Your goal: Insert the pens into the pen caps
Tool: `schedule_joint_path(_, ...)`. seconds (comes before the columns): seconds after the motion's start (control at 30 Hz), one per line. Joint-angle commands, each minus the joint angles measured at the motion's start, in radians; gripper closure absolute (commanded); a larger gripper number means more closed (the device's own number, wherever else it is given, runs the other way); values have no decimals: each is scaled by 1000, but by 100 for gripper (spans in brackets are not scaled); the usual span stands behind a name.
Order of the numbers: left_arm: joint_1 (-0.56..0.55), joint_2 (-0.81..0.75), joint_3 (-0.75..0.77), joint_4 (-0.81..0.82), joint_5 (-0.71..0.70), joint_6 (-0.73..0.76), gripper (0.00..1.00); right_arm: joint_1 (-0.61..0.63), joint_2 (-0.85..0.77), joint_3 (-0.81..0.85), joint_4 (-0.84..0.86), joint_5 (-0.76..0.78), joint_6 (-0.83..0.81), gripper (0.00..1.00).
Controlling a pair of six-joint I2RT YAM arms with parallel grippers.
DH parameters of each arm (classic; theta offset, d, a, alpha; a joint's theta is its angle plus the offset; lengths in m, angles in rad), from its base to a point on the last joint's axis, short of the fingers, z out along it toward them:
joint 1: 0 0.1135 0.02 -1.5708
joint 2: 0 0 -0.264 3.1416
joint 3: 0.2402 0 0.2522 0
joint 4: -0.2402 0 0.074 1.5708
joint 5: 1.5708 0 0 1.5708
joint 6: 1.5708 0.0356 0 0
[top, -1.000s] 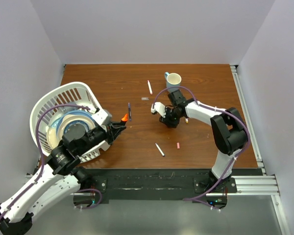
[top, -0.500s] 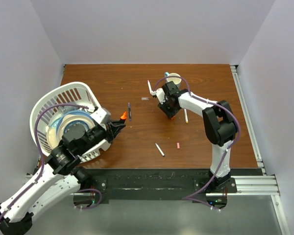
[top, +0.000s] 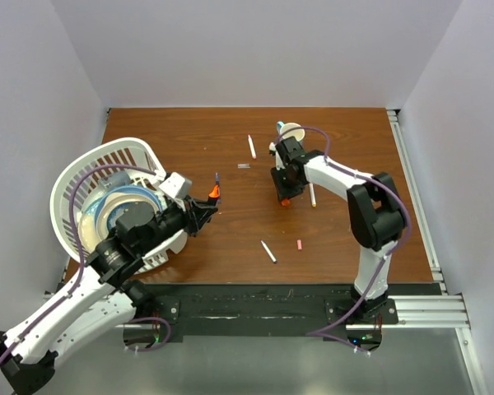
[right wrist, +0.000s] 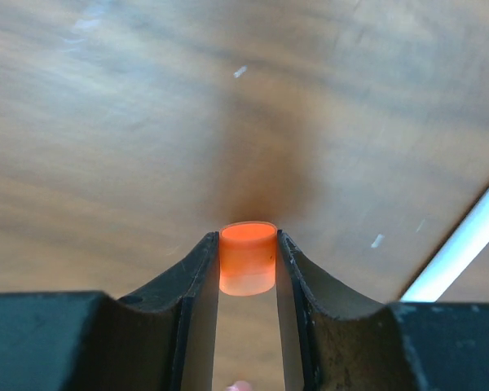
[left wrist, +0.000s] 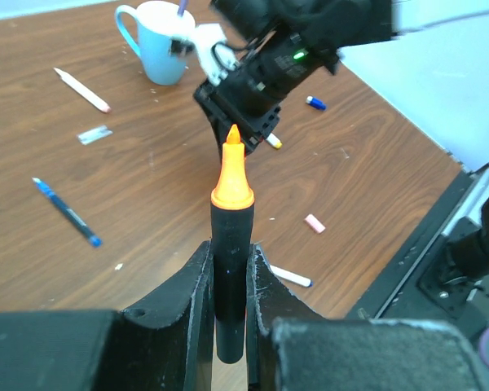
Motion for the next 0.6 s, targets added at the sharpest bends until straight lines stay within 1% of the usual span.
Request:
schedule_joint_path(0.0,2,49,-22,144,36,-91,100,64,-255,-56,154,-75,256,100)
schedule_joint_path(0.07,4,86,-28,167,34,-120,100,95,-315,-70,209,-72,309,100)
schedule_joint_path(0.13,2,109,-36,189,24,-143,100,138,-387,-90,272,-64,397,100)
schedule_joint_path(0.27,4,169,-46,279,29,-175,100,184,-475,-93,321,2,536,100)
schedule_joint_path(0.33,2,187,-46,297,33,-195,100,210,-507,-90,361,18,560,100)
schedule_joint_path(0.4,2,217,-46,314,40,-206,100,242,-519,-77,366,84,583,100)
schedule_joint_path(0.47,4,232,-43,327,40,-213,100,258,-536,-78,379,112,612,100)
schedule_joint_path(0.57,2,241,-45,333,14,-217,100,281,-553,-87,405,152,633,100)
